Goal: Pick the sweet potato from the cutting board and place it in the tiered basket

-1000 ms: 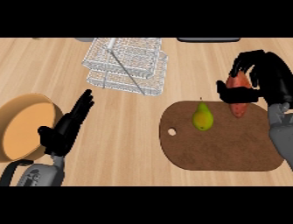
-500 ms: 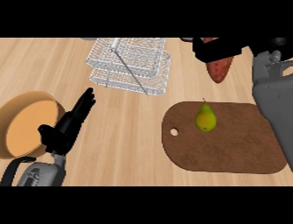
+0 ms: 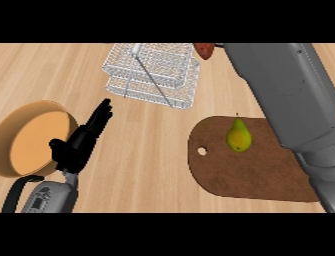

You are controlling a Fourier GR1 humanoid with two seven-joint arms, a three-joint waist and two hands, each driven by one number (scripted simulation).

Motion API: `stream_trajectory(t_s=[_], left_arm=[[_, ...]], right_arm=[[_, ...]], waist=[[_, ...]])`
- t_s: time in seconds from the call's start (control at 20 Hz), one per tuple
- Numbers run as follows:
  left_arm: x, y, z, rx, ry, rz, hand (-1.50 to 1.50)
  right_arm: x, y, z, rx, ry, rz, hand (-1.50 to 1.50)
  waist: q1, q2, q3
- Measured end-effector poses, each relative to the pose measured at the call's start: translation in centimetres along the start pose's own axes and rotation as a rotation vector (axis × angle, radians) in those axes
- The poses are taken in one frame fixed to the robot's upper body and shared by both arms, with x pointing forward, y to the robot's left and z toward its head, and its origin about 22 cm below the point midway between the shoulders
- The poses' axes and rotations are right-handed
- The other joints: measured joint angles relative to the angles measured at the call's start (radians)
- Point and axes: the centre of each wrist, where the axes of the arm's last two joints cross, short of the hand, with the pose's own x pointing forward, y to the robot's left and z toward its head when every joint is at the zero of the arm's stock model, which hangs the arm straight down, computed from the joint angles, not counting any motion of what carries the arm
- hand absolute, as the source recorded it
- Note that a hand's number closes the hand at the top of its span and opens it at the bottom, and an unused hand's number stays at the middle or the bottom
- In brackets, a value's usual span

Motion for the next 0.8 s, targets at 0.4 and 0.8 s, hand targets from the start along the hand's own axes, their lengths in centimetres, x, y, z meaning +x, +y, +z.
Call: stream_trajectory(t_s=[0.4,0.8], left_arm=[[0.5,-0.9,-0.1,-0.015,-0.012,-0.002,0.00],[0.4,-1.1,-0.6,-0.030,-0.026,-0.005,0.00]], right_arm=[[2.2,4.0,-2.2,0.070,0.015,0.018,1.50],[2.6,7.0,-2.7,0.109,0.011,-0.013,1.50]], waist=[[0.019,0.005,0.000],[0.033,0.015,-0.001]])
